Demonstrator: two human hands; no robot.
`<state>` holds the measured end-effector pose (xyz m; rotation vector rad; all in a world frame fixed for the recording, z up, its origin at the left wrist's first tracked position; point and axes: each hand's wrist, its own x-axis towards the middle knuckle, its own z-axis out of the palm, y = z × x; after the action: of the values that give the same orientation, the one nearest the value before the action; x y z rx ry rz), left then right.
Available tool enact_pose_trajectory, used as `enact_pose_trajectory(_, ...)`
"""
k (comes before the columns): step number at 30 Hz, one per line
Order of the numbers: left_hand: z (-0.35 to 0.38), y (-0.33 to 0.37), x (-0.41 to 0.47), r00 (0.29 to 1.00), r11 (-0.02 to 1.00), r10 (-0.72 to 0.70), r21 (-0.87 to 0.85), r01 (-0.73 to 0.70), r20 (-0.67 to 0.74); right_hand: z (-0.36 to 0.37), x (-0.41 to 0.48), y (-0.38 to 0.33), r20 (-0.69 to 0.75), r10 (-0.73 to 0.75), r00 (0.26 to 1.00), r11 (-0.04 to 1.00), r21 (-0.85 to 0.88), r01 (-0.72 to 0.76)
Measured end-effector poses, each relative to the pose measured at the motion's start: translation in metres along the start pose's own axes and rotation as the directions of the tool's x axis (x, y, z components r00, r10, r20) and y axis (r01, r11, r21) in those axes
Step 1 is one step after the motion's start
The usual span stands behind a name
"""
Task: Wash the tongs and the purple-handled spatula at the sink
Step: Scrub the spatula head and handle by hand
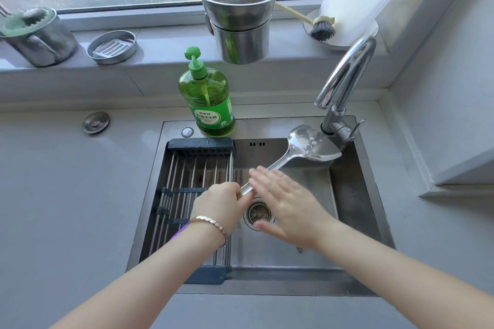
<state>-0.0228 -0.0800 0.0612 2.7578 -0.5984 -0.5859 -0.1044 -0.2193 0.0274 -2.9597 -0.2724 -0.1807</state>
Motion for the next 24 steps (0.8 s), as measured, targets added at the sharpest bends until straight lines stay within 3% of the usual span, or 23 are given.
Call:
enact_pose_trajectory(3,-0.006,-0.001,0.001,1.0,1.0,-0.025,-0.018,0.025,0.006,-0.005,0.002,0.014,-0.046,0.173,0.984,0.984,0.045,-0.171)
enact_pose_trajectory(7,-0.003,0.002,-0.004,1.0,0.999,-0.027,0.03,0.026,0.016,0.008,-0.005,-0.003,-0.053,-0.09,0.995,0.996,0.003,0.09)
enact_pose_trajectory(11,-0.003,0.005,-0.004,0.999,0.999,-0.048,0.015,0.048,0.003,0.002,-0.001,0.019,-0.168,0.189,0.968,0.982,0.058,-0.182)
enact_pose_trajectory(12,-0.004,0.006,-0.003,0.999,0.999,-0.049,0.02,0.049,0.006,0.002,-0.001,0.014,-0.168,0.18,0.969,0.983,0.074,-0.17)
enact_pose_trajectory(15,-0.005,0.012,-0.003,0.998,0.998,-0.056,0.028,0.055,0.01,0.016,-0.005,-0.007,-0.189,-0.055,0.98,0.987,0.138,0.082)
enact_pose_trajectory(16,-0.005,0.012,-0.003,0.998,0.998,-0.054,0.035,0.054,0.012,0.016,-0.005,-0.006,-0.234,-0.035,0.972,0.97,0.224,0.089)
enact_pose_trajectory(17,-0.005,0.011,-0.003,0.999,0.998,-0.05,0.04,0.049,0.011,0.013,-0.005,-0.002,-0.291,0.087,0.953,0.933,0.359,0.024)
enact_pose_trajectory(18,-0.006,0.01,-0.003,0.999,0.998,-0.045,0.037,0.045,0.011,0.009,-0.005,0.001,-0.318,0.31,0.896,0.841,0.532,-0.103)
enact_pose_trajectory(19,-0.006,0.008,-0.004,0.999,0.999,-0.038,0.019,0.038,0.012,0.003,-0.005,0.005,-0.264,0.574,0.775,0.653,0.719,-0.239)
enact_pose_trajectory(20,-0.006,0.007,-0.004,0.999,1.0,-0.031,-0.005,0.031,0.017,-0.004,-0.002,0.008,-0.079,0.78,0.62,0.341,0.885,-0.316)
enact_pose_trajectory(21,-0.006,0.006,-0.005,0.999,0.999,-0.017,-0.029,0.018,0.028,-0.01,0.002,0.009,0.196,0.835,0.515,-0.053,0.959,-0.279)
enact_pose_trajectory(22,-0.005,0.006,-0.006,0.999,0.999,0.001,-0.044,0.001,0.047,-0.012,0.008,0.011,0.419,0.77,0.482,-0.396,0.905,-0.154)
enact_pose_trajectory(23,-0.004,0.007,-0.006,0.997,0.998,0.026,-0.053,-0.023,0.067,-0.014,0.013,0.013,0.527,0.69,0.497,-0.594,0.804,-0.028)
enact_pose_trajectory(24,-0.003,0.009,-0.007,0.994,0.997,0.055,-0.063,-0.049,0.095,-0.016,0.019,0.016,0.555,0.65,0.518,-0.669,0.742,0.044)
